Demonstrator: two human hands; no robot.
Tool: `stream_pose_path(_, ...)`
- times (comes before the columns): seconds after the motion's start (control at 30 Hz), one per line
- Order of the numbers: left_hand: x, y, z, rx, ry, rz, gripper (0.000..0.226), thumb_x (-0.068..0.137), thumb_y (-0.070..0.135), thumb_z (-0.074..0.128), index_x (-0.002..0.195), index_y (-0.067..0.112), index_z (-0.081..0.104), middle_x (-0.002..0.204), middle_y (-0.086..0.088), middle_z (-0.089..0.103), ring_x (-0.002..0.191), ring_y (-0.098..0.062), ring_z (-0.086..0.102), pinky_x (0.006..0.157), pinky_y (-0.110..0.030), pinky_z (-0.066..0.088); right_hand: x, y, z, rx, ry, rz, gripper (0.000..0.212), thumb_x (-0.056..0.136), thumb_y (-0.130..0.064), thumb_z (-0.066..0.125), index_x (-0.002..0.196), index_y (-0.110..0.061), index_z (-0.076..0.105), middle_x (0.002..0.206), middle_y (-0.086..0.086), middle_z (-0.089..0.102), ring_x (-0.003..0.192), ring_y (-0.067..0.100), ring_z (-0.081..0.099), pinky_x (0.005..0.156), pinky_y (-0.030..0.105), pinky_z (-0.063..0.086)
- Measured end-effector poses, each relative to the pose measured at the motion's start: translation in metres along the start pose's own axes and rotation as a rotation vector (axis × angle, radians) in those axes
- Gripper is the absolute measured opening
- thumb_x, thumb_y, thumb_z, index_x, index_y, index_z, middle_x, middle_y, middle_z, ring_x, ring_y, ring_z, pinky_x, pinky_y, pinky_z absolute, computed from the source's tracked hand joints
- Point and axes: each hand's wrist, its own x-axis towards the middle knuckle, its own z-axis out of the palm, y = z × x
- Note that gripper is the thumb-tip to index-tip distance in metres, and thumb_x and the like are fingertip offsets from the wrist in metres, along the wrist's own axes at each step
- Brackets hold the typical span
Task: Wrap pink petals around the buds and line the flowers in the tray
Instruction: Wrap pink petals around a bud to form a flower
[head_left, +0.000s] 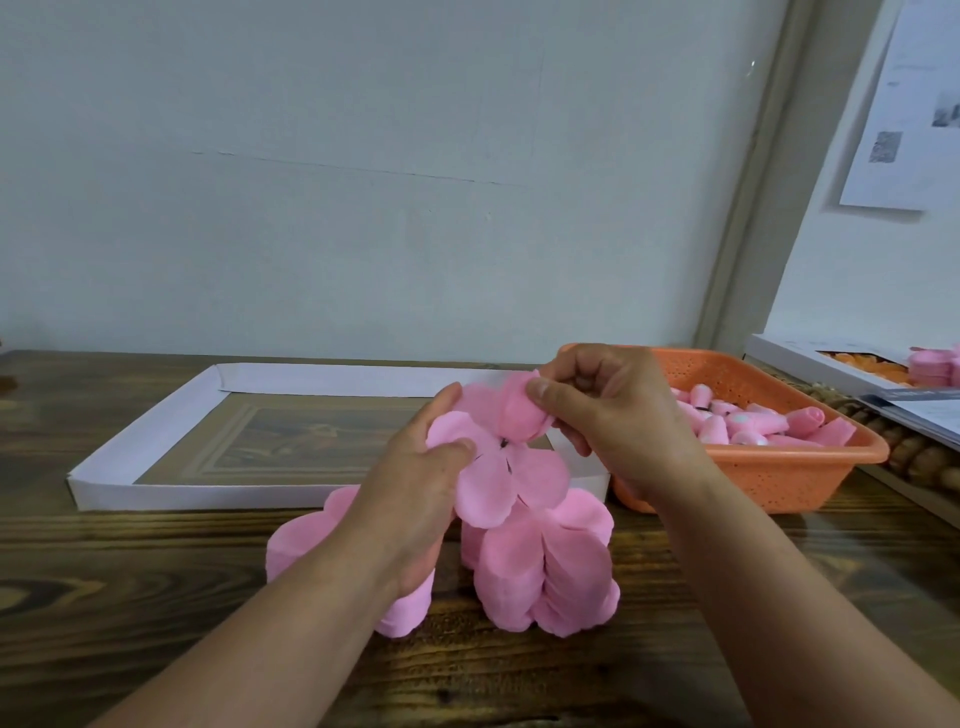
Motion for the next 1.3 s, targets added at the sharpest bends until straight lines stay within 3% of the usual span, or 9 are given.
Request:
stream_pose_path(0.2,-0.002,-0.002,0.001,-0.006,-0.005,-0.042,0.068,0.097,0.004,0.047,0.147,0.044,0.023,0.148,0.0,0.04,0.129,-0.025,0.046,0.11,-0.051,0.035,-0.001,0.003,0.006,-0.04,0.047,0.066,0.018,0.084,0.0,0.064,0.066,-0.002,0.061,0.041,-0.008,0.051,0.03,0.007,0.037,0.035,0.016,0.029)
stream_pose_path(0.5,-0.004,-0.006,0.001,0.042,-0.04,-0.056,0.059,0.097,0.002,0.045,0.146,0.035,0.036,0.141,-0.005,0.051,0.125,-0.026,0.052,0.109,-0.051,0.037,0.0,0.006,0.016,-0.159,0.108,0.098,0.026,0.081,-0.002,0.065,0.057,-0.013,0.06,0.04,-0.01,0.052,0.037,0.002,0.041,0.04,0.017,0.033)
stream_pose_path(0.6,-0.005,-0.004,-0.001,0.077,-0.098,-0.029,0.044,0.094,0.0,0.045,0.126,0.027,0.059,0.114,-0.004,0.07,0.106,-0.022,0.066,0.086,-0.038,0.054,-0.002,0.004,0.018,-0.193,0.071,0.091,0.024,0.081,-0.004,0.066,0.059,-0.014,0.061,0.041,-0.01,0.053,0.038,0.001,0.043,0.042,0.018,0.036)
stream_pose_path(0.7,-0.004,-0.004,-0.003,0.024,-0.049,-0.062,0.023,0.09,0.002,0.055,0.102,0.013,0.071,0.094,-0.009,0.075,0.089,-0.024,0.07,0.07,-0.034,0.052,-0.004,0.001,0.021,-0.245,0.026,0.066,0.019,0.08,-0.007,0.067,0.062,-0.008,0.063,0.048,-0.005,0.055,0.04,0.005,0.043,0.046,0.023,0.038)
stream_pose_path(0.97,0.001,-0.004,-0.007,-0.149,0.146,-0.224,0.019,0.09,0.019,0.063,0.102,0.005,0.066,0.082,-0.015,0.07,0.068,-0.027,0.067,0.05,-0.027,0.048,-0.01,-0.006,0.031,-0.305,-0.036,0.059,0.019,0.081,-0.006,0.067,0.064,-0.004,0.061,0.054,0.003,0.053,0.044,0.008,0.04,0.048,0.028,0.039)
stream_pose_path(1.03,0.002,-0.003,-0.006,-0.141,0.199,-0.249,0.021,0.091,0.019,0.062,0.105,0.005,0.064,0.086,-0.016,0.07,0.069,-0.03,0.065,0.052,-0.029,0.046,-0.011,-0.008,0.033,-0.312,-0.048,0.082,0.021,0.082,-0.007,0.067,0.062,-0.008,0.059,0.055,0.005,0.053,0.046,0.013,0.041,0.062,0.041,0.044)
stream_pose_path(1.13,0.002,-0.002,-0.005,-0.13,0.233,-0.24,0.02,0.091,0.019,0.062,0.105,0.004,0.065,0.09,-0.018,0.071,0.075,-0.033,0.067,0.061,-0.036,0.052,-0.012,-0.01,0.036,-0.334,-0.062,0.096,0.027,0.083,-0.007,0.066,0.06,-0.013,0.055,0.055,0.006,0.053,0.046,0.013,0.041,0.082,0.034,0.034)
stream_pose_path(1.23,0.001,-0.001,-0.004,-0.116,0.241,-0.218,0.018,0.091,0.019,0.062,0.102,0.005,0.065,0.092,-0.02,0.071,0.085,-0.036,0.069,0.075,-0.043,0.055,-0.011,-0.011,0.037,-0.366,-0.053,0.092,0.022,0.082,-0.004,0.065,0.061,-0.007,0.058,0.054,0.004,0.052,0.045,0.01,0.04,0.073,0.028,0.038)
stream_pose_path(1.3,-0.002,-0.001,-0.002,-0.08,0.247,-0.191,0.014,0.09,0.019,0.063,0.093,0.007,0.067,0.087,-0.019,0.072,0.084,-0.036,0.069,0.076,-0.045,0.055,-0.012,-0.01,0.038,-0.39,-0.051,0.094,0.025,0.082,-0.003,0.064,0.059,-0.009,0.056,0.051,0.0,0.05,0.044,0.007,0.04,0.082,0.022,0.031)
